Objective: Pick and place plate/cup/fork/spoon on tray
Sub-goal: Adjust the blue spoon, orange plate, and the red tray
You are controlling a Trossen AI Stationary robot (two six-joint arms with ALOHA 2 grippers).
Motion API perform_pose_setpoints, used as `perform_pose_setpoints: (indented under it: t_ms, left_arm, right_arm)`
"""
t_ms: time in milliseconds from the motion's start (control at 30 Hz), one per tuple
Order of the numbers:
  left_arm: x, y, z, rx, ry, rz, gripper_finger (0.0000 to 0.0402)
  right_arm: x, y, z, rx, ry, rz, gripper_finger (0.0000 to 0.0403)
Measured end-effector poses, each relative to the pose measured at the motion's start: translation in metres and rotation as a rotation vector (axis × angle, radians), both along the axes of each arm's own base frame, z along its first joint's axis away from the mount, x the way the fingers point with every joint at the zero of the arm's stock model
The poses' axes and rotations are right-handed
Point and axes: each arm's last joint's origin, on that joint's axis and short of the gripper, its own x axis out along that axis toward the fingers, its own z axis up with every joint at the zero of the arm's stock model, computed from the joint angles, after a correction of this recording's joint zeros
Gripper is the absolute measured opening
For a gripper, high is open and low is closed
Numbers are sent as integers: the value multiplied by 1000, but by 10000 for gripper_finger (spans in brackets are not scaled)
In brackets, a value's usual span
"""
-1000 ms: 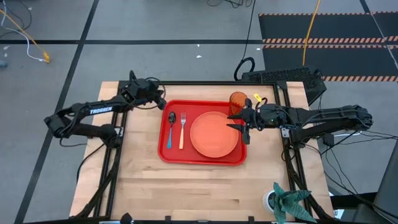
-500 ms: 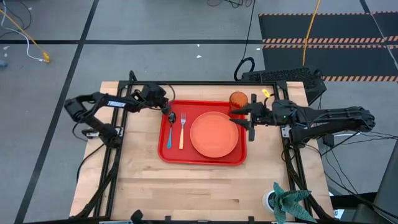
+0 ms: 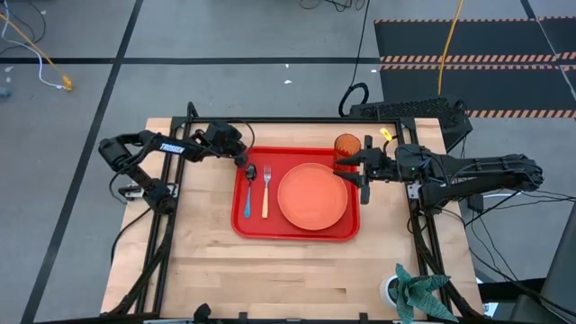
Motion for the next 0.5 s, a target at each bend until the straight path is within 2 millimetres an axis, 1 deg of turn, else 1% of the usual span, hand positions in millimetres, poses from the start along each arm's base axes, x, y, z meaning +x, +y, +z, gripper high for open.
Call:
perform_pose_setpoints:
  t_ms: [300, 500]
  left_arm:
    - [-3, 4, 0, 14, 12, 33, 17]
    - [-6, 6, 1, 19, 8, 46, 17]
  right_arm:
    - [0, 0, -2, -2, 22, -7, 137]
    - [-1, -2, -4, -20, 47, -53, 137]
